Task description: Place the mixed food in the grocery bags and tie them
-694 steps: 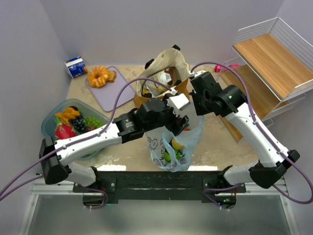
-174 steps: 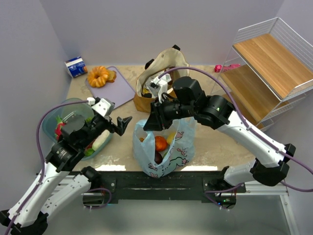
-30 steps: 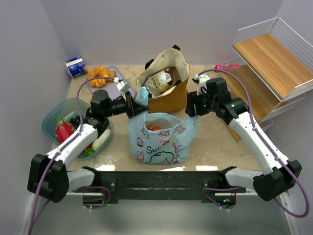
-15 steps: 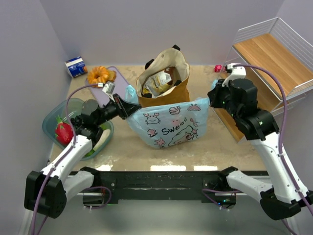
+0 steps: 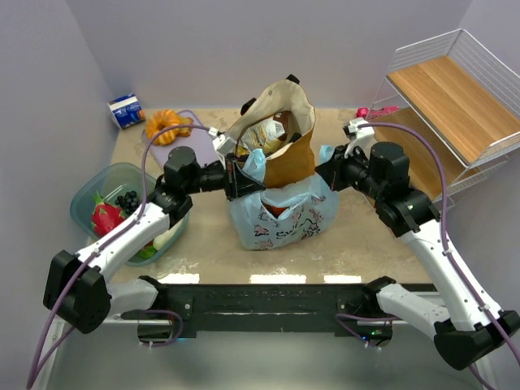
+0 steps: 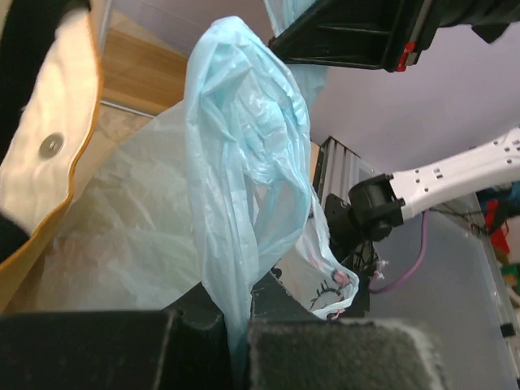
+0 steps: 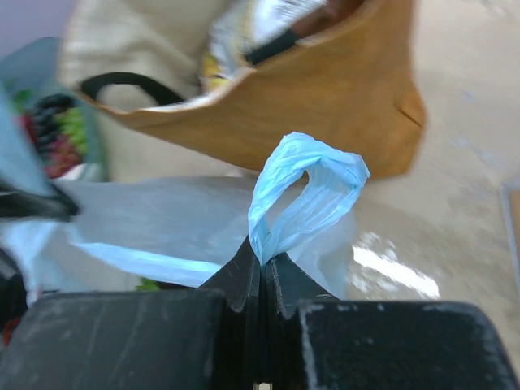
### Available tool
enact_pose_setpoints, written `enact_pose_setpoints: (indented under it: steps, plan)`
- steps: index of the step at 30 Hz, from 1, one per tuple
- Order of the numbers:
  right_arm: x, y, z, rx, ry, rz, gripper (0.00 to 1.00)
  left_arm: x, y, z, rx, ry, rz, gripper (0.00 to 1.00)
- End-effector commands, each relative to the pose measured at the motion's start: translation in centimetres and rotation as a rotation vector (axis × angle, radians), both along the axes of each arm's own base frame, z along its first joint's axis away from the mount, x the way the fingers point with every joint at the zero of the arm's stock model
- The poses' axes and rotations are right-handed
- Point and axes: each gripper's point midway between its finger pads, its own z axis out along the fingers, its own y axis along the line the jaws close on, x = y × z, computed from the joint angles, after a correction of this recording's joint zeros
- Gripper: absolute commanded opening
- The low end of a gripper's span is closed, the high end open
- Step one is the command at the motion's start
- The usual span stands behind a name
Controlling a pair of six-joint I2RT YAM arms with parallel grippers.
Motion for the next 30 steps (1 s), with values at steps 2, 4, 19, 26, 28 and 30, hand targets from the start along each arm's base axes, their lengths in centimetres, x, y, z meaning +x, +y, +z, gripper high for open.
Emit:
enact_pose_setpoints:
  steps: [2, 4, 19, 26, 28, 30]
  plan:
    - [-2.9, 6.4, 5.0, 0.132, -0.213, 0.412, 0.00, -0.2, -2.2, -0.2, 0.071, -0.018, -0.182, 0.00]
    - [-3.7, 7.6, 4.1, 0.126, -0.199, 0.494, 0.00, 0.1, -2.9, -1.4, 0.099, 0.044, -0.219, 0.00]
    - [-5.3, 12.9, -3.3, -0.032, -0.035, 0.744, 0.00, -0.7, -3.0, -3.7, 0.238, -0.042, -0.358, 0.07]
    - [-4.8, 13.1, -3.1, -0.054, -0.035, 0.757, 0.00, -2.2, -1.3, -2.4, 0.288, -0.184, -0.377, 0.63]
    - [-4.9, 13.3, -3.3, -0.057, -0.023, 0.771, 0.00, -2.5, -0.9, -2.0, 0.299, -0.218, -0.370, 0.68]
    - [-4.9, 13.2, -3.3, -0.059, -0.019, 0.773, 0.00, -2.3, -0.7, -1.8, 0.305, -0.235, -0.357, 0.71]
